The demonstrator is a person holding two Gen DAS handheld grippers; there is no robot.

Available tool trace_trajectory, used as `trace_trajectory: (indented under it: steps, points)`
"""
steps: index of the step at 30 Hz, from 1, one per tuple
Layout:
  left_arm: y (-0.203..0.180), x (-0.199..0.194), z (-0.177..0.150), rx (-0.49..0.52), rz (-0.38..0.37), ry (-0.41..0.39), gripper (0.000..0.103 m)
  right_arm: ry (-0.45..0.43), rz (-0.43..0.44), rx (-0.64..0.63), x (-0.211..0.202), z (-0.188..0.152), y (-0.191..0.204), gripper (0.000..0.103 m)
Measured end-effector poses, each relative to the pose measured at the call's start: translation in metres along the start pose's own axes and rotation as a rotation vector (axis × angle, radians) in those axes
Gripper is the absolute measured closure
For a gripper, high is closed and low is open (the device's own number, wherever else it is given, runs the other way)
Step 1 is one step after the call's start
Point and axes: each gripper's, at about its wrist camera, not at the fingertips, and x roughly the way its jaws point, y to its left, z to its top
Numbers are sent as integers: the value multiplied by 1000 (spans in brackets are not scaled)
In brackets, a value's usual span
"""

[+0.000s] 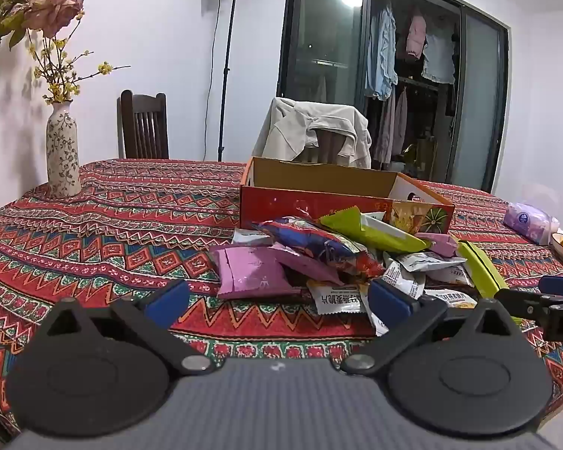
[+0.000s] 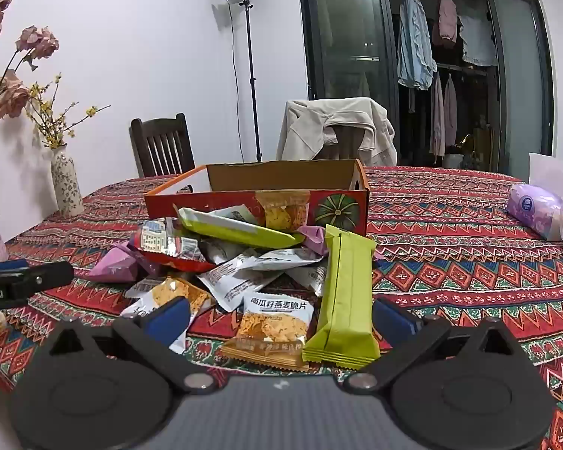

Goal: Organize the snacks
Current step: 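Move both tools toward the snack pile in front of the box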

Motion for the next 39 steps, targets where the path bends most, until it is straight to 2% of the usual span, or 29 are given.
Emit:
trace_trajectory:
  steps: [39]
  points:
    - [2, 8, -4, -14, 3, 16, 0, 13, 5, -2, 7, -4, -2, 1]
